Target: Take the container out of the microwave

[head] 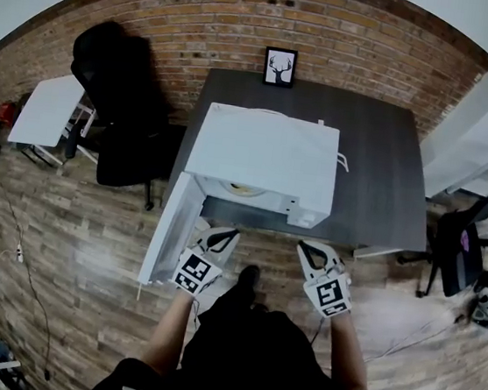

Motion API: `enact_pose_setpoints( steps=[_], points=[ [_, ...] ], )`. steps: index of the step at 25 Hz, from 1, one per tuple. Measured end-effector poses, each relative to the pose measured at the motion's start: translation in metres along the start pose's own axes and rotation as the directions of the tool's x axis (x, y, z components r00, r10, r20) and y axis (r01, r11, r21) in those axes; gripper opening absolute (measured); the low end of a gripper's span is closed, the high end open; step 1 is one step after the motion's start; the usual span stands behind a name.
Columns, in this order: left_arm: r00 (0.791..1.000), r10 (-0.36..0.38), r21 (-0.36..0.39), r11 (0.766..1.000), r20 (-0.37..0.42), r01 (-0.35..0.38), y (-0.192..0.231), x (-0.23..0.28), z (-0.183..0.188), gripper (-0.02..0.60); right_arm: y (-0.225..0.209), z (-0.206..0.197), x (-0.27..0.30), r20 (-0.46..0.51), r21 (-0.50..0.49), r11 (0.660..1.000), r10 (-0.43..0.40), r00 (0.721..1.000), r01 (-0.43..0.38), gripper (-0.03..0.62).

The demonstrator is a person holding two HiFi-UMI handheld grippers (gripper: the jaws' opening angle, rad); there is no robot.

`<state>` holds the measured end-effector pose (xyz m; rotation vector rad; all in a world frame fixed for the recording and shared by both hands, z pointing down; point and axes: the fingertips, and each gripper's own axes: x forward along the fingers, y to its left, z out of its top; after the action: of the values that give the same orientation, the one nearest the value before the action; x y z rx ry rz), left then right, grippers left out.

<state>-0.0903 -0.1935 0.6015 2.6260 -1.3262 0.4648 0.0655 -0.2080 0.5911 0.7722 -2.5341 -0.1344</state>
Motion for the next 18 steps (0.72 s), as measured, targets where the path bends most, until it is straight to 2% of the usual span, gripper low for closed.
enact_pose_setpoints(
  steps=[6, 12, 18],
  points=[
    [0.999, -0.032, 0.002, 0.999, -0.008, 0.032, 0.015, 0.017, -0.005, 0.002, -0.014, -0.003, 0.014, -0.012, 0.01, 1.0, -0.029, 1.0, 0.029, 0.0],
    [0.996, -0.073, 0.055, 0.996, -0.05, 0.076, 0.023, 0.037, -0.013, 0.002, -0.042, -0.002, 0.016, -0.025, 0.036, 0.995, -0.097, 0.995, 0.098, 0.0],
    [0.993, -0.085, 0.055, 0.994, -0.077, 0.09, 0.035, 0.056, -0.031, 0.002, -0.048, -0.009, 0.015, -0.05, 0.048, 0.991, -0.125, 0.991, 0.128, 0.0]
  ],
)
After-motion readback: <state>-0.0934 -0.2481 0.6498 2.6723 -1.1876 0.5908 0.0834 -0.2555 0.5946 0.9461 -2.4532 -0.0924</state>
